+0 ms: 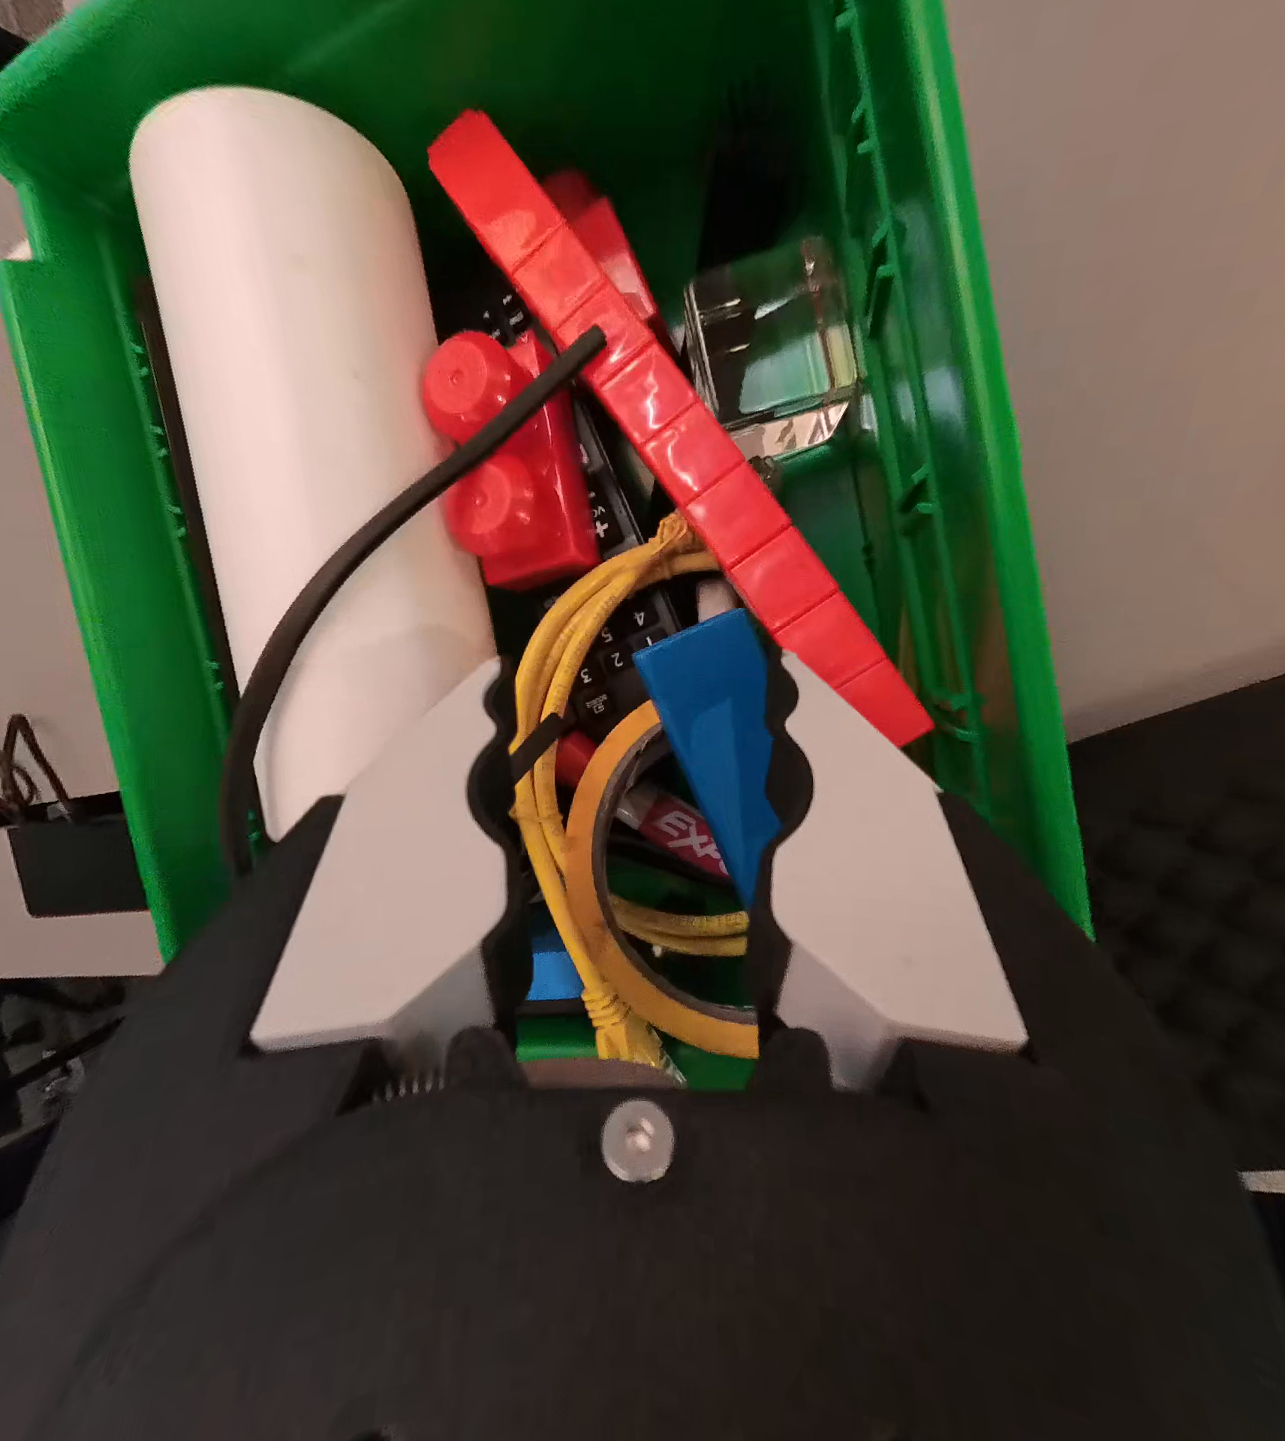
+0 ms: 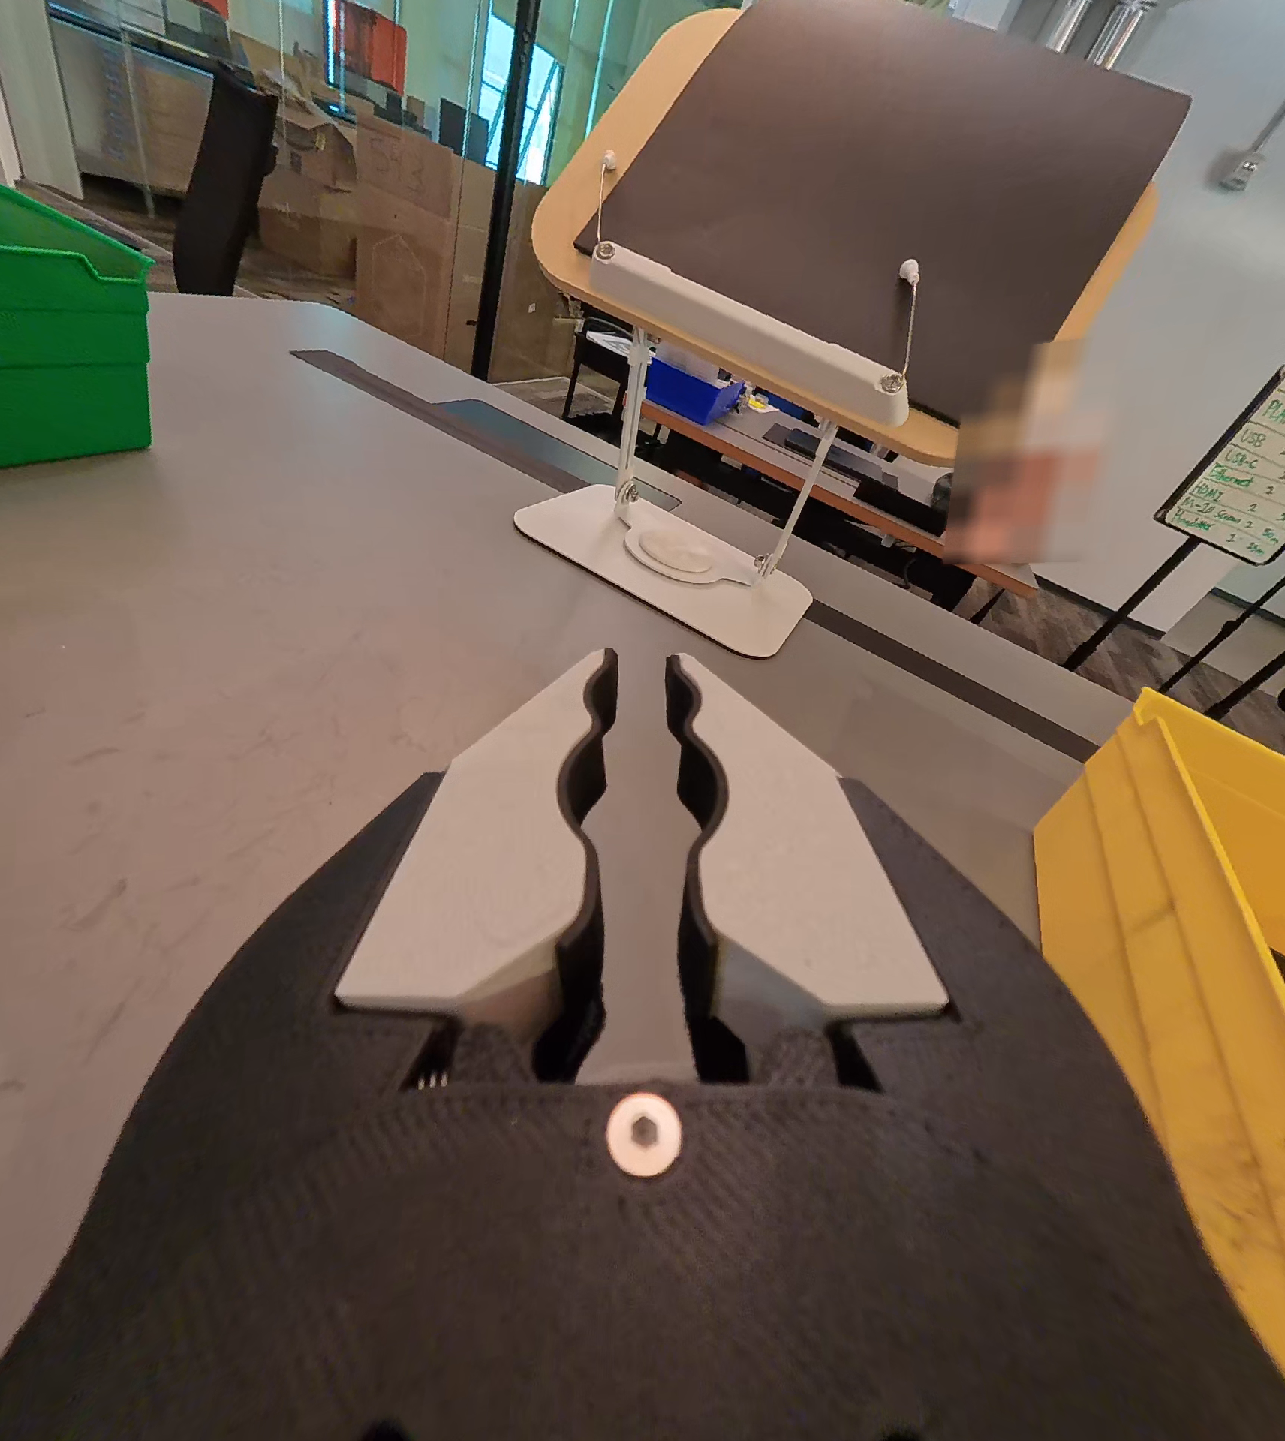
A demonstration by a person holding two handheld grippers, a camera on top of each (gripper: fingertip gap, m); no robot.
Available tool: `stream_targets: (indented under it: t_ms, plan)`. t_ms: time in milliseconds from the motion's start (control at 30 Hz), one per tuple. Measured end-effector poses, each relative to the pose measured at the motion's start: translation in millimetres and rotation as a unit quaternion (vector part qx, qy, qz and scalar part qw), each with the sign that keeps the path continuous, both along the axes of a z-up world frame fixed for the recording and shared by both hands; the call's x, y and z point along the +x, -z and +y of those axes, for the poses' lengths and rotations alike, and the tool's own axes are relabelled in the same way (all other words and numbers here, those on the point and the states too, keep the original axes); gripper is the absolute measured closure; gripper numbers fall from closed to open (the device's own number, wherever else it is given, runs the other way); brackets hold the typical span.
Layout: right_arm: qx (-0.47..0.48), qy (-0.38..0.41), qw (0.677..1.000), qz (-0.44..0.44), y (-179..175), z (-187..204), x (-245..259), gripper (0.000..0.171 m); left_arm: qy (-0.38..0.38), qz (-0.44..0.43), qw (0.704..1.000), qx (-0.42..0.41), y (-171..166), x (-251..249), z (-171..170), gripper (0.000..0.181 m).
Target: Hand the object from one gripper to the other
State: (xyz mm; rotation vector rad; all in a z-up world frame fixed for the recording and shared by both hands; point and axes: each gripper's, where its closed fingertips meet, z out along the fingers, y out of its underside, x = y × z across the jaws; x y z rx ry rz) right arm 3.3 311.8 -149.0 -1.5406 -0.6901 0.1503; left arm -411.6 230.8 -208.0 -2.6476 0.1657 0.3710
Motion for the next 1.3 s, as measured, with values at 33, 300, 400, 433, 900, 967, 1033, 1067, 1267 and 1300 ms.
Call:
stream_targets:
  t_ms: [33,300,400,433,900,967,1033,1067,1267,1300]
  plan:
    - [0.000,-0.001,1.000,0.002,-0.3,-0.2,0.2,0.161,-0.002,0.003,1.000,-0.004,-0.1,0.1,-1.0,0.117]
    - [-0.003,-0.007,1.000,0.013,-3.3,-1.9,0.5,0.160,-0.002,0.004,0.999,-0.054,12.0,2.3,-5.2,0.125]
    - [-0.002,-0.008,1.000,0.014,-4.3,-2.8,0.6,0.160,-0.010,0.017,0.997,-0.068,24.8,-3.2,-2.7,0.131]
    - [-0.002,-0.008,1.000,0.015,-4.2,-3.0,0.8,0.160,-0.012,0.023,0.997,-0.068,27.0,-5.1,-1.8,0.133]
    - [-0.011,-0.020,0.999,0.032,-6.3,-3.5,0.3,0.160,0.041,-0.068,0.988,0.133,-45.3,3.4,19.0,0.181]
    - [-0.012,-0.023,0.999,0.029,-4.8,-4.5,-3.0,0.160,0.049,-0.019,0.992,0.113,-39.1,-2.2,16.1,0.181]
    - [-0.013,-0.025,0.999,0.023,-2.9,-5.8,-6.0,0.160,0.060,-0.037,0.990,0.122,-39.9,3.8,16.4,0.181]
    - [-0.013,-0.026,0.999,0.021,-2.3,-6.5,-7.2,0.160,0.069,-0.045,0.988,0.132,-43.3,6.4,15.8,0.181]
    - [-0.017,-0.030,0.999,0.017,0.8,-6.6,-11.3,0.158,0.058,-0.023,0.996,0.060,-33.7,9.4,-12.7,0.132]
    - [-0.018,-0.032,0.999,0.017,1.3,-6.7,-12.3,0.158,0.053,-0.021,0.997,0.059,-32.3,12.4,-13.4,0.127]
